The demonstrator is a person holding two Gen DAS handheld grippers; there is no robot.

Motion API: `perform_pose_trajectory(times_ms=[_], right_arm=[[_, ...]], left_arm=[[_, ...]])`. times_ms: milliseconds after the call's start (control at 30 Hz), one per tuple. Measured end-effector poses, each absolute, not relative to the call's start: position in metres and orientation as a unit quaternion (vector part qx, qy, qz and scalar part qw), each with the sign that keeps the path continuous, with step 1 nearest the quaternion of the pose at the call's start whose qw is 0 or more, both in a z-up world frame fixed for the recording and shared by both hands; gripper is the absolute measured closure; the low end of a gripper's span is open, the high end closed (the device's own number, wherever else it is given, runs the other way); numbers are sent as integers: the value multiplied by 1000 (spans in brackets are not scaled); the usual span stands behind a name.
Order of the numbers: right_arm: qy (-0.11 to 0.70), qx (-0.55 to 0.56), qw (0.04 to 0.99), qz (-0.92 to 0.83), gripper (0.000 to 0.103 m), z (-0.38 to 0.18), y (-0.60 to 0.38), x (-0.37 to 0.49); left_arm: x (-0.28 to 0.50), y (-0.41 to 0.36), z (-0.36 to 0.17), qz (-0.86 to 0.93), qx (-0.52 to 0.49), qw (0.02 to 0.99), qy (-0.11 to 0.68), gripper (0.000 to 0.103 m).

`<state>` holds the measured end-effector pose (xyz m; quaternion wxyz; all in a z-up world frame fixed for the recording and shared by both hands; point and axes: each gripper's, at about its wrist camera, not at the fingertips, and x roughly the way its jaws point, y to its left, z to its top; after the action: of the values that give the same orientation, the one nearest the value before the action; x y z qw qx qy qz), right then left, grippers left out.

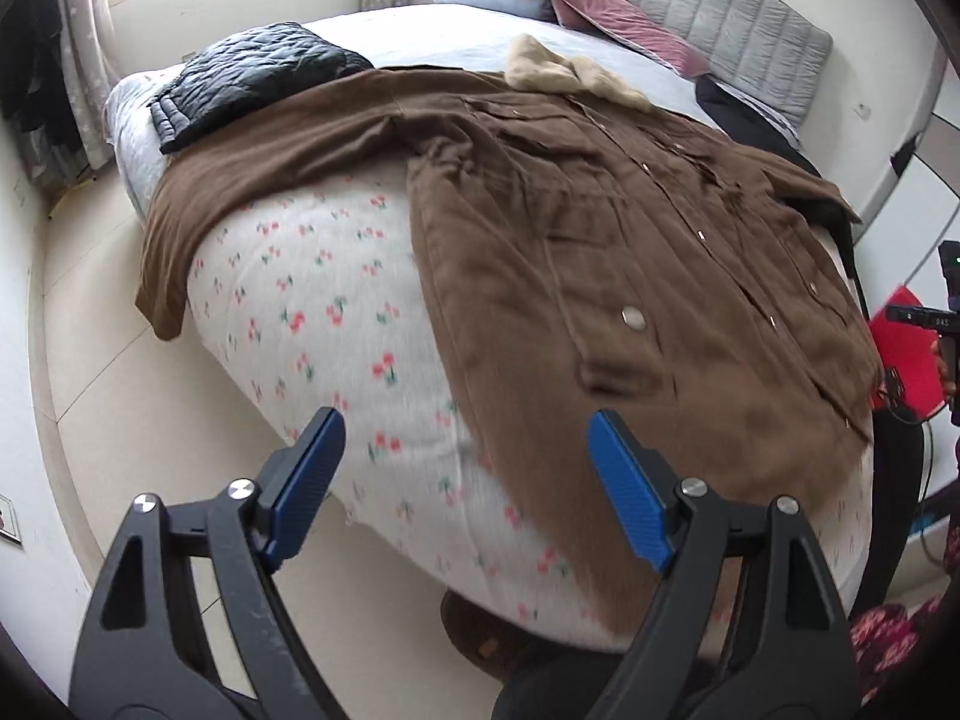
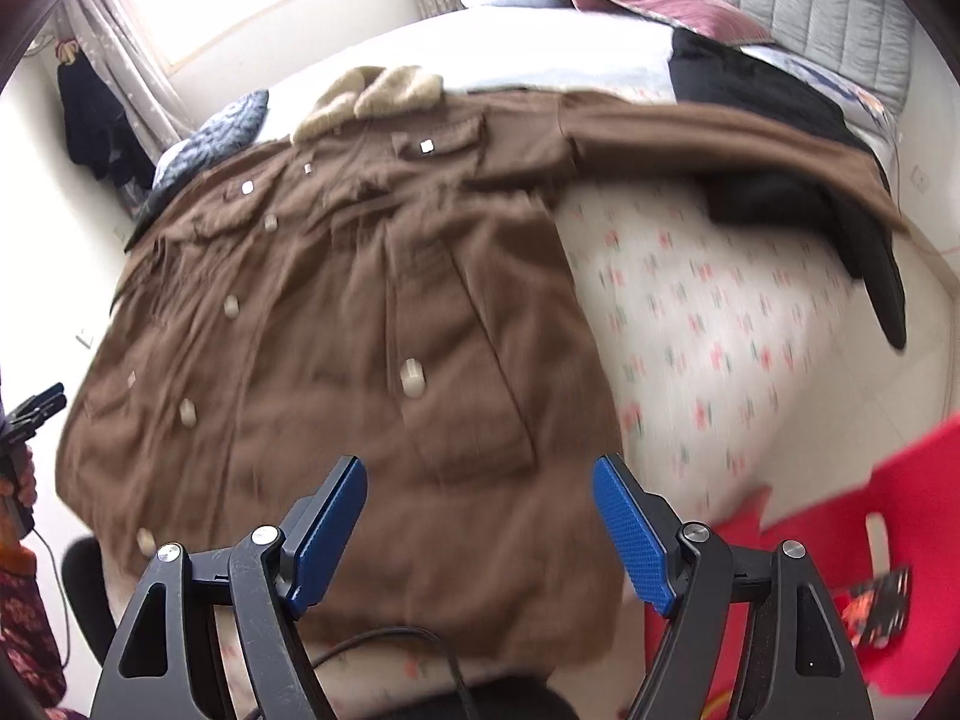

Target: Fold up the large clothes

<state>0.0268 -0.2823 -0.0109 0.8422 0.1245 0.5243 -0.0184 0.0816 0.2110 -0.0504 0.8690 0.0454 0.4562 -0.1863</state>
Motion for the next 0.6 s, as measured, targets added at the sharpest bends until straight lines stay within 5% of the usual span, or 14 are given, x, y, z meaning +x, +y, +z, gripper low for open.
perform_pose_trajectory(times_ms=[600], right_arm=[[528,-85,827,172,24,-42,-57,-8]], left_arm=[[18,202,-79,-276,17,857,434,20]])
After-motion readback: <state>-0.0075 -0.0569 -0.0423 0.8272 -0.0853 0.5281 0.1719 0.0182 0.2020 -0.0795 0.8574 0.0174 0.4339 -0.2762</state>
